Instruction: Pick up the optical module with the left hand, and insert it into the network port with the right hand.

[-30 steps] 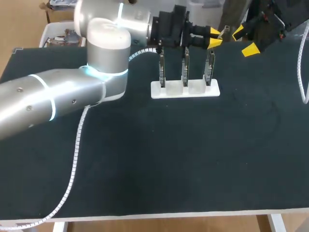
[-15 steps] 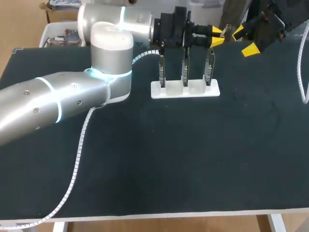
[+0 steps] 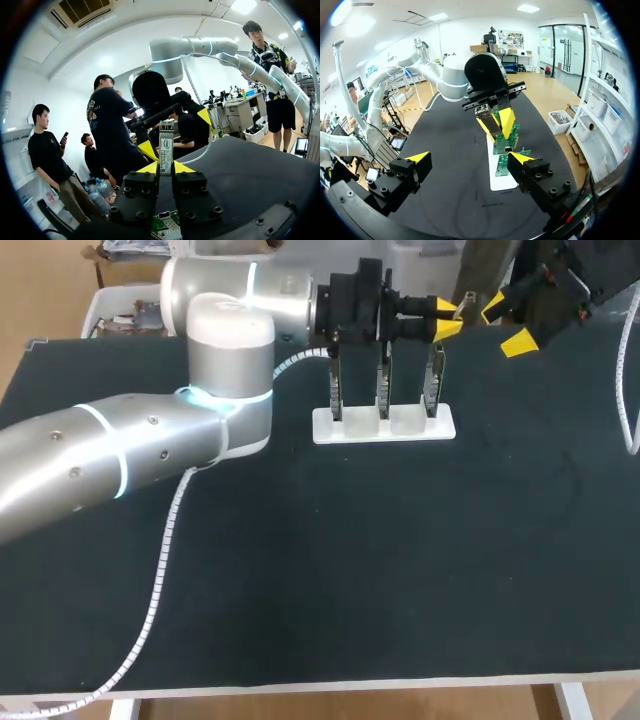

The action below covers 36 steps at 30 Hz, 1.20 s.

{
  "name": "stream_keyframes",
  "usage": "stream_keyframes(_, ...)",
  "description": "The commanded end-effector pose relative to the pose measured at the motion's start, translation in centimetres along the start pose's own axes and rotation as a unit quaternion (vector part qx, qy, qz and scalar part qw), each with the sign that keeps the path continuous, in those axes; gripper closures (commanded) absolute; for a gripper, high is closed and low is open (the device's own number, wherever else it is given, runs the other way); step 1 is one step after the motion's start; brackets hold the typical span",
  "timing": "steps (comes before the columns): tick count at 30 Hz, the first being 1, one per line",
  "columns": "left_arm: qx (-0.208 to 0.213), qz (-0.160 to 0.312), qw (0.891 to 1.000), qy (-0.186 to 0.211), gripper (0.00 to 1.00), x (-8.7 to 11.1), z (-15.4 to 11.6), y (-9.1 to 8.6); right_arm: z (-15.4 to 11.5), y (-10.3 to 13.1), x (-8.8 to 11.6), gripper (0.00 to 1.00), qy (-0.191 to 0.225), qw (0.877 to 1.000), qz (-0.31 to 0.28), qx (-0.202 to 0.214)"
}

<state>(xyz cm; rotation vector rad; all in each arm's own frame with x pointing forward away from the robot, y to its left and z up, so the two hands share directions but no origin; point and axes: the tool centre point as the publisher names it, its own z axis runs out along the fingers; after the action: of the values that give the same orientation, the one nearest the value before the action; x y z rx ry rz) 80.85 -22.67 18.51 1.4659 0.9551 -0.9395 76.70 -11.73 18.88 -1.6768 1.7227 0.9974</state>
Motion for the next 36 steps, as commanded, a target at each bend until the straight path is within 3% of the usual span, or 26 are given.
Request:
stream_keyframes(1,0.003,-0.004,1.000,0.001,1.00,-0.08,-0.17,0.01,0.00,0.07,-0.01,0.00,0.000,1.000,0.000,0.001)
stream_keyframes(36,0.008,-0.004,1.000,-0.005,1.00,-0.07,-0.19,0.07,0.00,0.07,-0.01,0.00,0.000,1.000,0.000,0.001)
